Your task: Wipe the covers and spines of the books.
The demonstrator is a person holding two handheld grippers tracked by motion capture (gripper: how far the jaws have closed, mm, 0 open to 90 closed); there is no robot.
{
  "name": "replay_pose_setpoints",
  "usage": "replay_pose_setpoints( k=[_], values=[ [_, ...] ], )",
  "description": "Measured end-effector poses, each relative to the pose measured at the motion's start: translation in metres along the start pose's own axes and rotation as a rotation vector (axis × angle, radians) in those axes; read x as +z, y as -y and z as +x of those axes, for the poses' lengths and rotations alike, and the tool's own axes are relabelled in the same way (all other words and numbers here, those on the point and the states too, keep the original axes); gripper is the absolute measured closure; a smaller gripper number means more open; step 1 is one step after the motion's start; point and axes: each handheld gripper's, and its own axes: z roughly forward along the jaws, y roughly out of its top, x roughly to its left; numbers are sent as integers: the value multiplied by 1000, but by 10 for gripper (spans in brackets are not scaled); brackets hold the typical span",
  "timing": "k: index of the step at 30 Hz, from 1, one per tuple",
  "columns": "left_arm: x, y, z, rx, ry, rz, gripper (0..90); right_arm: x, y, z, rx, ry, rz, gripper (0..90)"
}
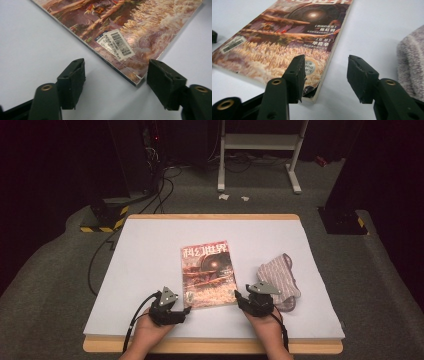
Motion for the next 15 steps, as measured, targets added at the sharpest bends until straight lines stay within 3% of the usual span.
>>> replay_pose_setpoints(
  k=[6, 15],
  values=[
    [-2, 1, 10, -17, -15, -2, 376, 1, 1, 3, -14, -27, 14, 470],
    [-3, 1, 18, -36, -15, -3, 440, 7, 4, 20, -58, -105, 74, 460]
  ],
)
